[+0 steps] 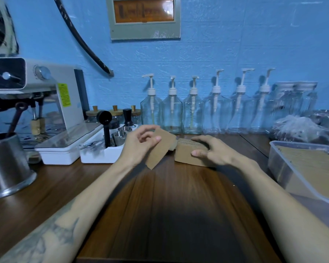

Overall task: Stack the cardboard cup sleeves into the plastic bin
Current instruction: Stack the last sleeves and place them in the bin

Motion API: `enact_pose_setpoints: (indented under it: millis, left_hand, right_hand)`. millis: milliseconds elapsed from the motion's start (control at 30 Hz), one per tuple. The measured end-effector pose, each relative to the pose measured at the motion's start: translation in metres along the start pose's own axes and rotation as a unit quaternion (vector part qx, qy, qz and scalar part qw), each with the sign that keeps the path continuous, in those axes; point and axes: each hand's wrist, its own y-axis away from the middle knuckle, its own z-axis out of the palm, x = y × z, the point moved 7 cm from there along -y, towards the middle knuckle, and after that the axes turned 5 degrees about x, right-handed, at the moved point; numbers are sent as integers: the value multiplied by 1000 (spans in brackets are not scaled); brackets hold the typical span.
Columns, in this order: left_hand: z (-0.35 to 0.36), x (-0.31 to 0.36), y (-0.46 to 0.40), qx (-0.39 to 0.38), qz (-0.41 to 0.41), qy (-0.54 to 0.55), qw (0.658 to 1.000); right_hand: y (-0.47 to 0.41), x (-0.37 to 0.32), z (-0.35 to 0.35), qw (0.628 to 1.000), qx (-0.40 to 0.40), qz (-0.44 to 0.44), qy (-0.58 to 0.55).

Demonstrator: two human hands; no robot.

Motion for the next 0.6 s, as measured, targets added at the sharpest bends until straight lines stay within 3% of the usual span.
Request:
enact_pose_setpoints:
  millis: [133, 267, 600]
  left_hand:
    - [33, 0, 10, -98, 52, -126, 986]
    - [43, -4, 16, -130, 103, -215, 962]
    - [66, -7, 15, -79, 92, -127, 984]
  right_hand:
    - [-2, 6, 1, 1000, -4, 13, -21]
    - [-1, 7, 2, 999, -10, 22, -37]
    - [1, 5, 4, 998, 24, 20, -56]
